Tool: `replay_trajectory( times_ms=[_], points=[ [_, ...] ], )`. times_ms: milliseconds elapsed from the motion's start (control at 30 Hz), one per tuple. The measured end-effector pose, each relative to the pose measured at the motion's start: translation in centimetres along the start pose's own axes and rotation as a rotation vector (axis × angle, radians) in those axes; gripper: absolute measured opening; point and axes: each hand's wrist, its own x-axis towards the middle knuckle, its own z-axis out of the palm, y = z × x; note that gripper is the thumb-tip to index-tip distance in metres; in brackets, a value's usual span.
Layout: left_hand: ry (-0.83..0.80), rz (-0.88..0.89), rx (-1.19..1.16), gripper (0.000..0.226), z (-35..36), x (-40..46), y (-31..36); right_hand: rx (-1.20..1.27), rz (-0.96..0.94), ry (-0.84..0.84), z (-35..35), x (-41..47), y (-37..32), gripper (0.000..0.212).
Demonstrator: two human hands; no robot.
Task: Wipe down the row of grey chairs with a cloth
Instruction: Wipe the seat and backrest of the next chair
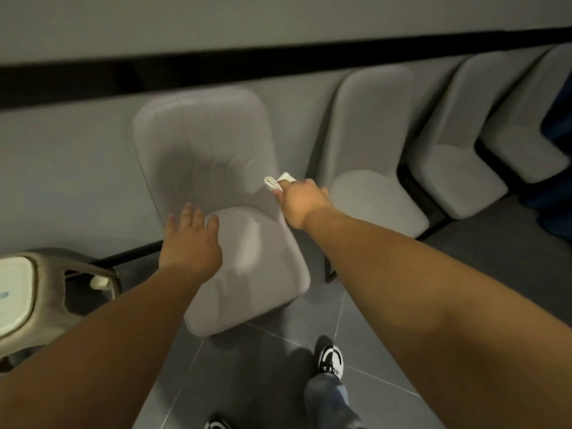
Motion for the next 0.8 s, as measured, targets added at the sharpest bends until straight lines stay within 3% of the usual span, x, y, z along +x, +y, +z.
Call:
replay_trajectory(
  times_ms=[200,400,633,800],
  points=[
    [0.058,0.007,0.079,0.065,-7.4,-1.4,3.5,0.13,0.087,0.119,-6.6,-4.9,7.1,0.039],
    [0.146,-0.032,0.104,0.066,-12.4,-0.3,10.5,0.23,0.08,0.233,-9.9,-6.5,19.9,0.046],
    [0.194,-0.038,0.024,0.065,-17.9,1.7,25.6,0.304,-0.063,0.356,-11.3,-4.9,36.4,0.04],
    [0.212,0.137,0.032,0.064,-21.3,3.6,36.2,0.313,-0.1,0.363,-10.7,-2.6,43.7,0.036]
  ],
)
